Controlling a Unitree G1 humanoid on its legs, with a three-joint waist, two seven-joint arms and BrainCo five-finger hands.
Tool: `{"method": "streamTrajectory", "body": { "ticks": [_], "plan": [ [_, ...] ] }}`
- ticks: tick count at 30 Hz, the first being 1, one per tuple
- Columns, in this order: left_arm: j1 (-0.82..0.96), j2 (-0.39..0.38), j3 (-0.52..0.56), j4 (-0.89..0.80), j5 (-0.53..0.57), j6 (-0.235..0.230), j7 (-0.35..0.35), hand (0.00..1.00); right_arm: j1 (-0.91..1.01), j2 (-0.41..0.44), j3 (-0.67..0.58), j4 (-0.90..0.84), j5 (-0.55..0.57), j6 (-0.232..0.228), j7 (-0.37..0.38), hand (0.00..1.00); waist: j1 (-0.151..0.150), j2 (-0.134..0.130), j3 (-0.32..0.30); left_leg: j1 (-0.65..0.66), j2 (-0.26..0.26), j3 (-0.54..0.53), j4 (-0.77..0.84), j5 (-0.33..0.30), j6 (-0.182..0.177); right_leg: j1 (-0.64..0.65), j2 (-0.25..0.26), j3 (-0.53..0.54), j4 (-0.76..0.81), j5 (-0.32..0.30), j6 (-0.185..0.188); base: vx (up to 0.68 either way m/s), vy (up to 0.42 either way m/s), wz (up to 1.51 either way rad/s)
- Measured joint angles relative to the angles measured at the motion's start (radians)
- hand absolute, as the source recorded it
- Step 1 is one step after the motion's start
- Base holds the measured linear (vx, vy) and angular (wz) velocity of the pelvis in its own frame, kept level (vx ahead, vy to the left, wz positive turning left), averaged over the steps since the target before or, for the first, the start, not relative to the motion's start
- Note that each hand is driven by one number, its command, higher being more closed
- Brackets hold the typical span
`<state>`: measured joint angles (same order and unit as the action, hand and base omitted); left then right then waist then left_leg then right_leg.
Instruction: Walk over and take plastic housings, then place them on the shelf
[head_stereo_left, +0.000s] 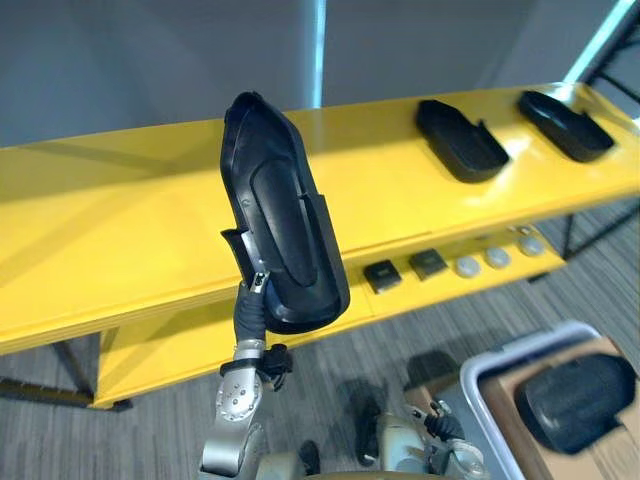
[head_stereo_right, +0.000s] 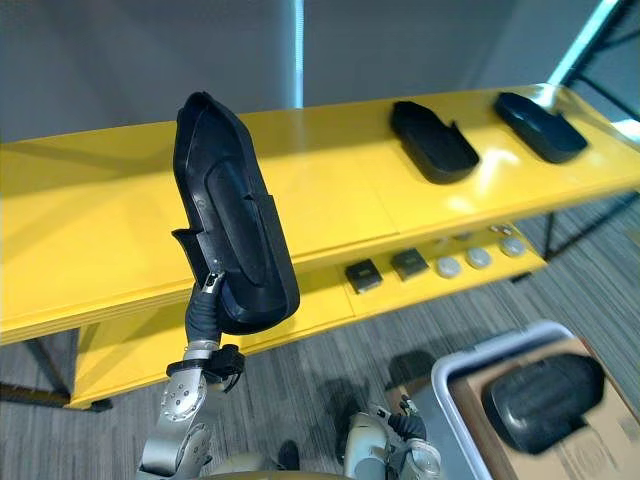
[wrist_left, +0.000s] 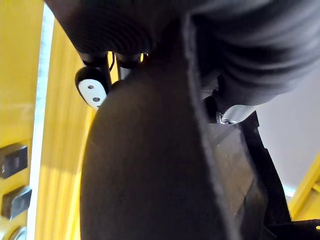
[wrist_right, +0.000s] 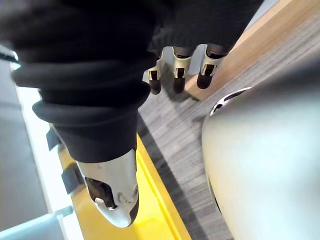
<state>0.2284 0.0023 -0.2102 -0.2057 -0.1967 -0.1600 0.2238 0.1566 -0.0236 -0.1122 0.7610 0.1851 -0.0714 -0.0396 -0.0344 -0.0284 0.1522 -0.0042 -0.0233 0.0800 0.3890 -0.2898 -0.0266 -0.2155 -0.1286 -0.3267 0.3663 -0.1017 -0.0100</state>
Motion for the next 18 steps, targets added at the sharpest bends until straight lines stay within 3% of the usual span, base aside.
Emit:
{"method": "streamTrajectory", "body": {
  "ticks": [1, 3, 6, 8, 9, 10, 13, 18],
  "plan": [
    [0.003, -0.003, 0.004, -0.003, 0.0, 0.0, 0.0, 1.0, 0.0, -0.002, 0.008, -0.016, 0.0, -0.001, 0.0, 0.0, 0.003, 0.004, 0.001, -0.022, 0.026, 0.028, 0.066, -0.003, -0.003, 0.022, 0.019, -0.004, -0.023, -0.004, -0.005, 0.33, -0.23, 0.12],
    [0.006, -0.02, 0.008, -0.016, 0.0, -0.001, -0.004, 1.0, 0.007, -0.003, 0.014, -0.076, 0.001, -0.01, -0.003, 0.0, 0.027, 0.014, 0.002, -0.134, 0.161, 0.126, 0.354, -0.007, -0.016, 0.117, 0.094, 0.0, -0.111, -0.002, -0.036, 0.38, -0.244, -0.28],
    [0.002, -0.043, 0.001, -0.017, 0.003, -0.001, -0.008, 1.0, 0.006, -0.015, 0.008, -0.08, 0.001, -0.019, -0.005, 0.0, 0.024, 0.005, -0.004, -0.167, 0.236, 0.152, 0.282, -0.019, -0.017, 0.161, 0.1, 0.014, -0.154, -0.007, -0.045, 0.26, -0.142, -0.22],
    [-0.009, -0.041, -0.005, -0.016, 0.011, 0.0, -0.007, 1.0, 0.006, -0.026, 0.008, -0.07, 0.0, -0.018, -0.005, 0.0, 0.023, 0.013, -0.01, -0.147, 0.233, 0.137, 0.081, 0.02, -0.038, 0.158, 0.096, 0.033, -0.161, -0.005, -0.041, 0.15, 0.015, -0.32],
    [-0.017, -0.041, -0.006, -0.015, 0.014, 0.0, -0.007, 1.0, 0.008, -0.027, 0.004, -0.066, 0.0, -0.018, -0.007, 0.0, 0.017, 0.025, -0.012, -0.132, 0.235, 0.13, -0.013, 0.1, -0.035, 0.157, 0.101, 0.038, -0.163, -0.005, -0.038, 0.13, 0.101, -0.35],
    [-0.022, -0.041, -0.016, -0.013, 0.016, 0.0, -0.005, 1.0, 0.01, -0.026, 0.002, -0.049, -0.001, -0.017, -0.01, 0.0, 0.015, 0.031, -0.02, -0.107, 0.233, 0.12, -0.076, 0.14, -0.06, 0.16, 0.109, 0.057, -0.172, -0.002, -0.026, 0.13, 0.108, -0.33],
    [-0.055, -0.015, -0.015, 0.024, 0.039, 0.003, -0.005, 1.0, 0.028, 0.008, 0.004, -0.029, -0.011, -0.016, -0.006, 0.0, 0.007, 0.002, -0.044, -0.053, 0.193, 0.148, -0.197, 0.185, -0.06, 0.168, 0.08, 0.081, -0.216, 0.021, 0.007, 0.09, 0.097, -0.16],
    [-0.114, 0.013, 0.009, 0.078, 0.136, 0.025, 0.021, 1.0, 0.026, 0.016, 0.004, 0.009, -0.031, -0.015, -0.001, 0.0, -0.006, 0.003, -0.053, 0.008, 0.138, 0.182, -0.329, 0.246, -0.038, 0.202, 0.054, 0.108, -0.322, 0.089, 0.04, 0.0, 0.096, -0.11]
  ]
}}
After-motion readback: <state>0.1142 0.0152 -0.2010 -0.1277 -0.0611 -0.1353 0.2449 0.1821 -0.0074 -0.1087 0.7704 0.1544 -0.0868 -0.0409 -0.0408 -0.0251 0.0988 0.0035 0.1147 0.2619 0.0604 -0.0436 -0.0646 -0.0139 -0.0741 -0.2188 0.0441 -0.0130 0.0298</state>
